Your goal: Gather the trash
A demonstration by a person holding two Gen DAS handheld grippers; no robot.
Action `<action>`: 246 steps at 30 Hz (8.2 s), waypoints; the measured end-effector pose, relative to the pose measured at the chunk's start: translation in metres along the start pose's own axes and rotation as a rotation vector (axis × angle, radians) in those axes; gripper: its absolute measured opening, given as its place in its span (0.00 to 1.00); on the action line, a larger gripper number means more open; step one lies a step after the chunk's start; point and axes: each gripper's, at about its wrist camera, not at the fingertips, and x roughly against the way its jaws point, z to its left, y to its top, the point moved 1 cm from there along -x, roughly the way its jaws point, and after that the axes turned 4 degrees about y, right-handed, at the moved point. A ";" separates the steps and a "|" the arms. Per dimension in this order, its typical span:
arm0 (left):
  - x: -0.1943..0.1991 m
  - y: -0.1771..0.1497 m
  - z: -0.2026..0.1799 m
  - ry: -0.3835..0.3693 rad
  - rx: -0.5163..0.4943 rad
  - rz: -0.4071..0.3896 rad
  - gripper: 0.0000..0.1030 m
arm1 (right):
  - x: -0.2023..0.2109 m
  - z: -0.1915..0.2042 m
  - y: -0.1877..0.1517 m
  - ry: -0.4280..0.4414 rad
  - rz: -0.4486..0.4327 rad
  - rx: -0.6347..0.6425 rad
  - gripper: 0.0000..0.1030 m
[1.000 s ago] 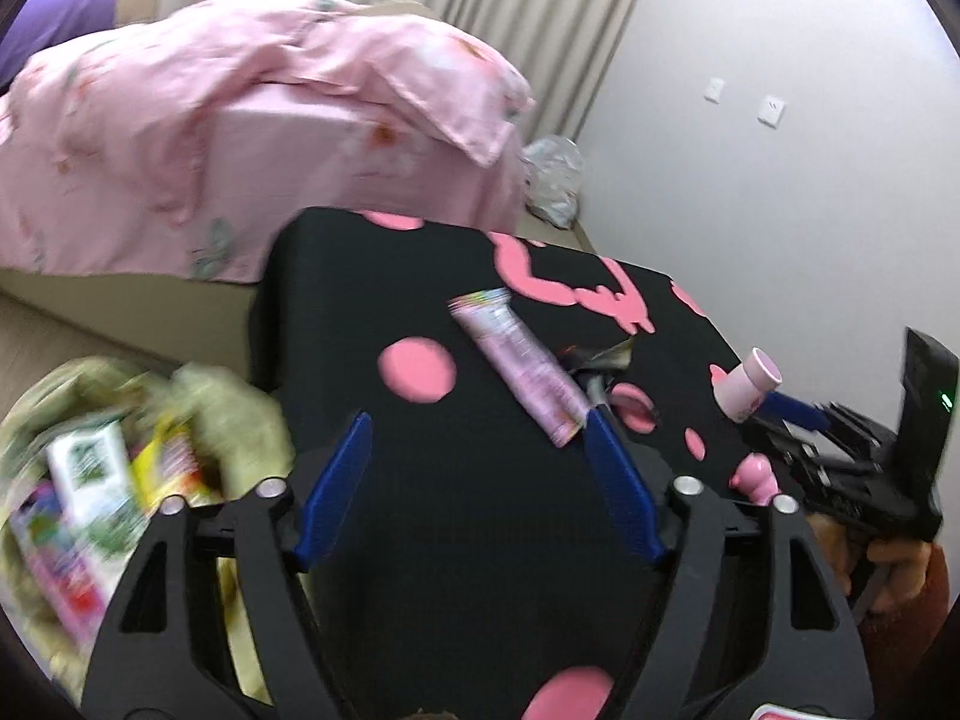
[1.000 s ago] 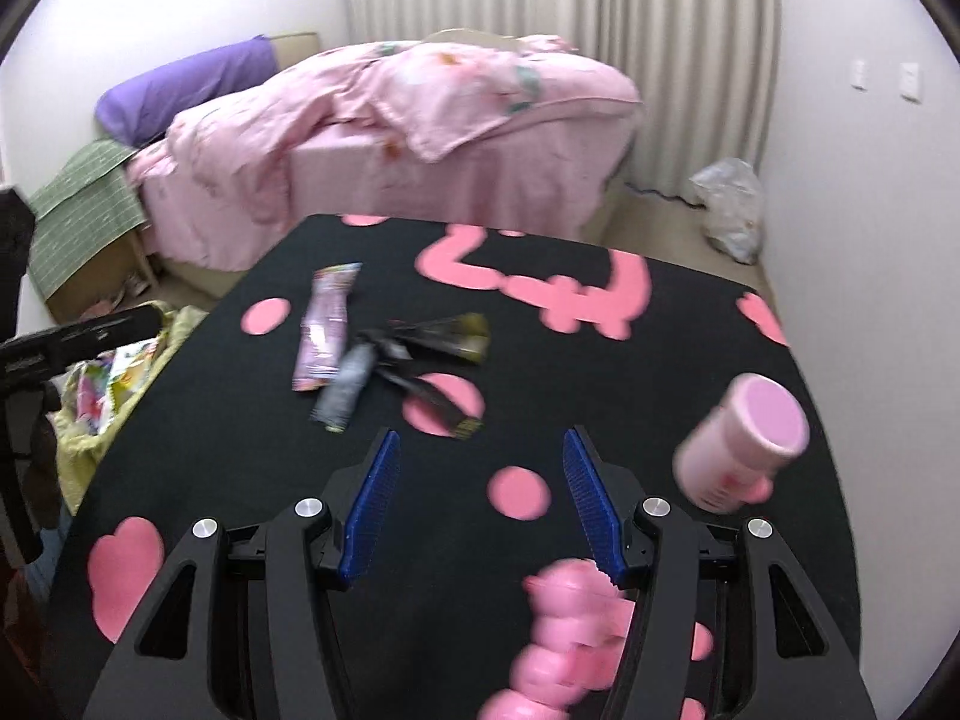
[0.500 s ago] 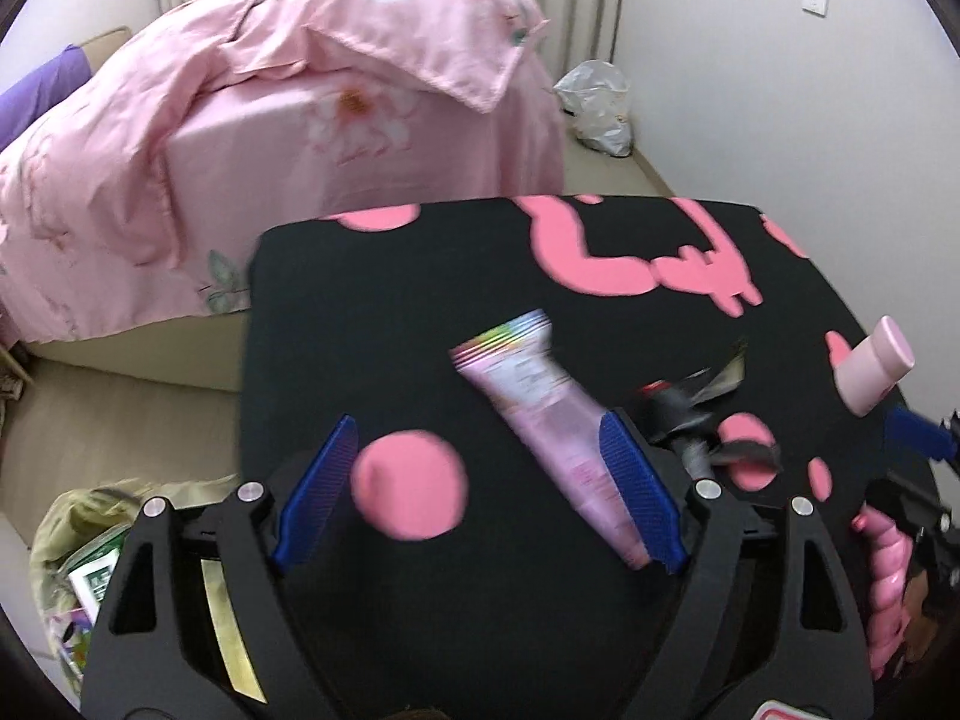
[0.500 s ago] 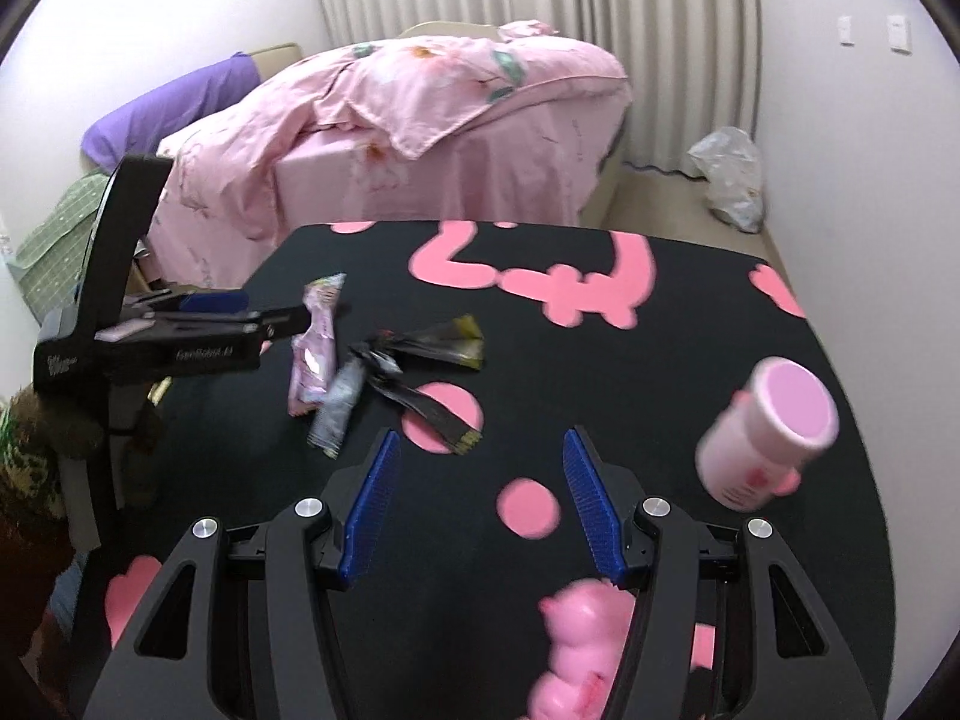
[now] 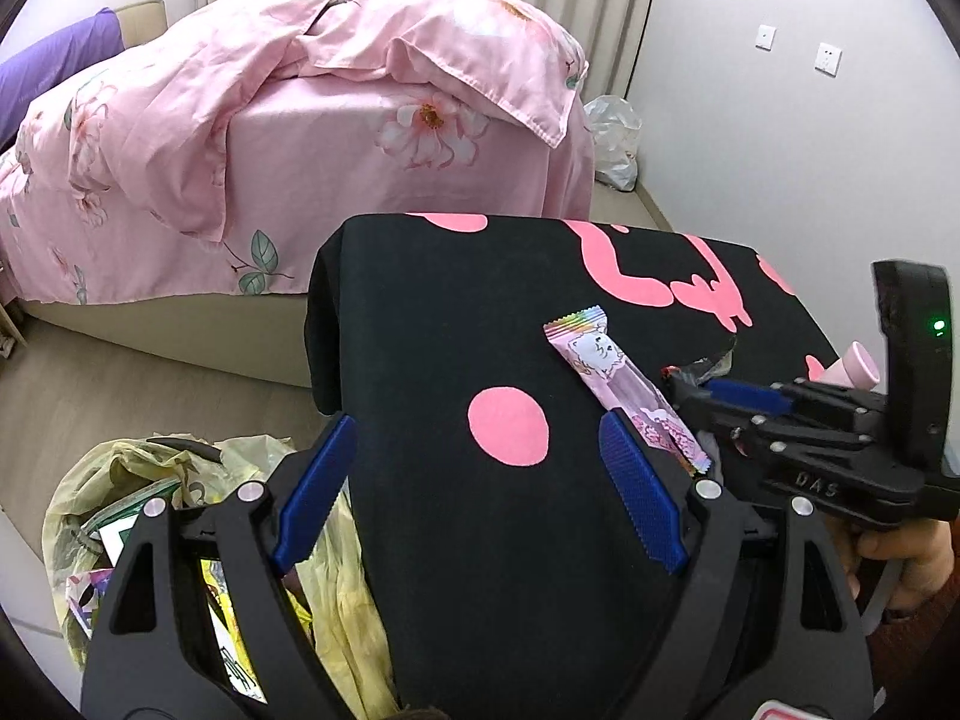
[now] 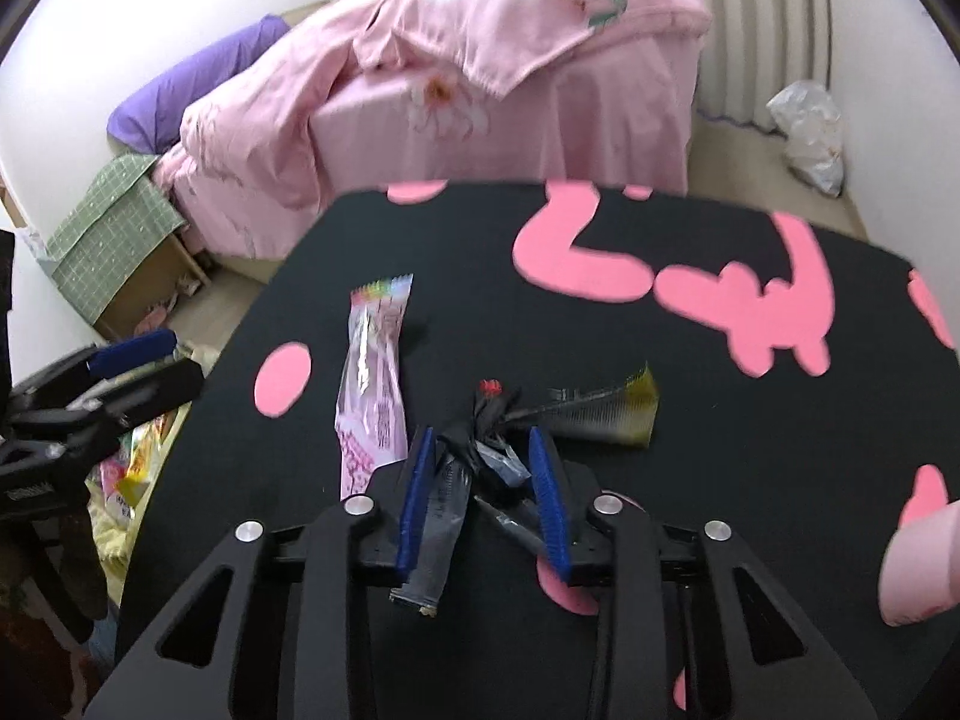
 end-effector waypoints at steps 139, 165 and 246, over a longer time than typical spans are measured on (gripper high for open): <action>0.190 -0.132 0.147 0.174 0.385 -0.158 0.76 | 0.051 0.204 -0.044 0.165 -0.082 0.291 0.46; 0.280 -0.169 -0.015 0.228 0.104 -0.207 0.76 | 0.238 0.165 -0.186 -0.099 -0.271 0.143 0.46; 0.278 -0.171 -0.033 0.175 0.042 -0.182 0.76 | 0.253 0.171 -0.195 -0.143 -0.301 0.138 0.46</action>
